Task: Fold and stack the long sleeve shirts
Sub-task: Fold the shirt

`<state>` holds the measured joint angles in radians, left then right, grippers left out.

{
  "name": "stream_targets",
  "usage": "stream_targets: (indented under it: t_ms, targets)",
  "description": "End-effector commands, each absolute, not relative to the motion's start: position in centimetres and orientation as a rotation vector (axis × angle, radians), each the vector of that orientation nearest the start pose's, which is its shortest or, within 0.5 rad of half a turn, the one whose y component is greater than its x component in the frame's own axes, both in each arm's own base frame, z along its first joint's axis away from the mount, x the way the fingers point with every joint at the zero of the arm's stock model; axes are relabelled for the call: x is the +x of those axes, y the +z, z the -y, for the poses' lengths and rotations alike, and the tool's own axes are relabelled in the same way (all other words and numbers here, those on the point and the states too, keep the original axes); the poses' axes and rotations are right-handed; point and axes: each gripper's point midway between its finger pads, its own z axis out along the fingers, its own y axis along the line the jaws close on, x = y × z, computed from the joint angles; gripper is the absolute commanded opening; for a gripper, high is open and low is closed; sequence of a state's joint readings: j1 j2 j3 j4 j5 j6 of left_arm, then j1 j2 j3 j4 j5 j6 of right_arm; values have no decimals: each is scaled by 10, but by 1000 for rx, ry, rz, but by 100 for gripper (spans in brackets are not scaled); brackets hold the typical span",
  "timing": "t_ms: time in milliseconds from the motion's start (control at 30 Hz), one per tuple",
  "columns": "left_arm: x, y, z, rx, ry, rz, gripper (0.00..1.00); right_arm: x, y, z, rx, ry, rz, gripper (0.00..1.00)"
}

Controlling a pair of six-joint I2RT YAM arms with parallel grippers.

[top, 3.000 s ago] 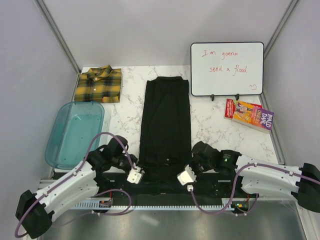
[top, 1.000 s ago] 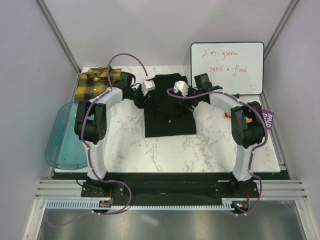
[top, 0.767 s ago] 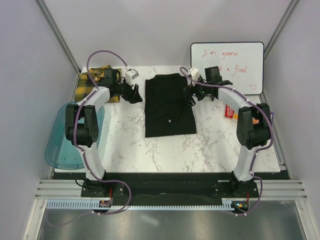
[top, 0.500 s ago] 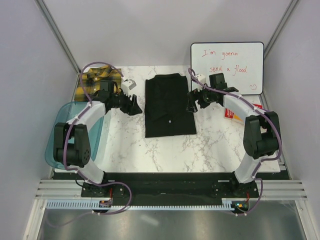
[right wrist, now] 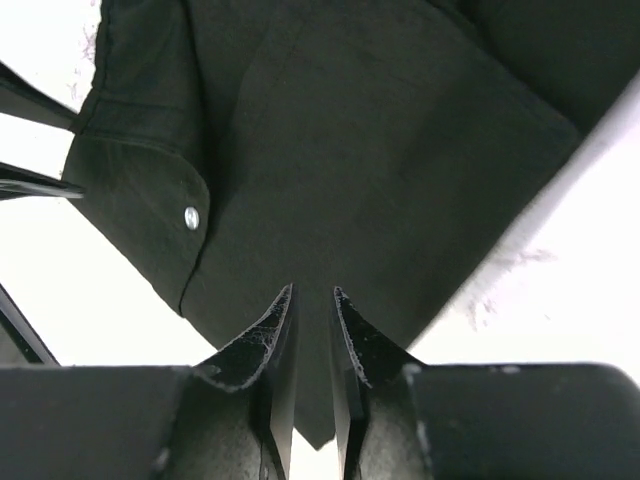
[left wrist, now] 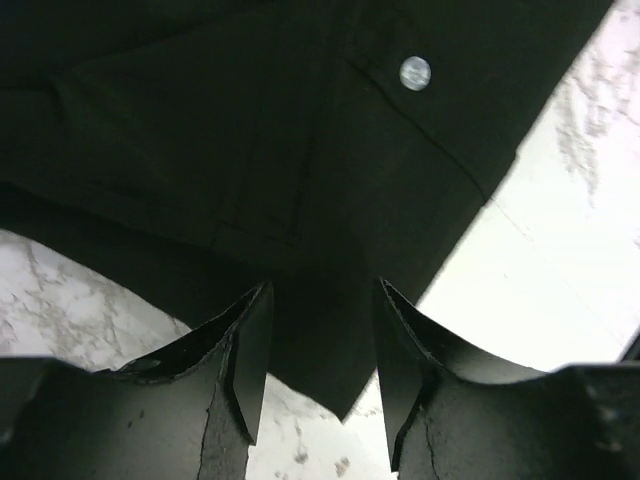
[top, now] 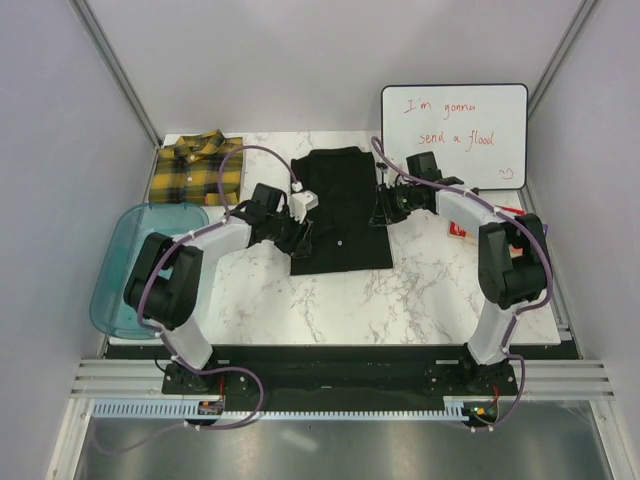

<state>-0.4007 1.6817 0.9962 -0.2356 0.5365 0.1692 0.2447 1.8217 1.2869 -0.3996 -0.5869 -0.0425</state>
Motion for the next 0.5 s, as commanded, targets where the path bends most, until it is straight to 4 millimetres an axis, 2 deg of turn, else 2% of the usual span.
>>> stream_targets:
  t_ms: [0,67,133,167,200,233,267,300,333,367,433,467]
  targets:
    - [368,71,240,848,-623,-2214,51,402,91,-222,-617,856,-2364,24]
    - [384,78,245,841,-595,-2173,51,403,81,-223,-631,833,-2388,24]
    - [409,87,251,826,-559,-2131,51,402,75,-222,-636,831,-2405,24]
    - [426,103,257,815,-549,-2083,51,402,70,-220,-634,820,-2420,24]
    - [434,95,260,811,-541,-2094,51,402,69,-220,-635,818,-2424,23]
    - [443,99,263,801,-536,-2077,51,403,68,-220,-639,813,-2425,23]
    - [458,112,269,788,-528,-2040,52,404,69,-219,-641,806,-2423,23]
    - [466,113,270,772,-512,-2031,52,404,69,-219,-644,804,-2421,23]
    - [473,107,273,764,-516,-2033,53,406,70,-219,-646,799,-2418,23]
    - [484,119,279,754,-519,-1989,54,406,71,-219,-649,796,-2416,23]
    - [491,116,285,738,-546,-1996,55,408,75,-219,-660,789,-2404,24]
    - [494,123,286,733,-560,-1992,56,409,77,-218,-668,781,-2396,24]
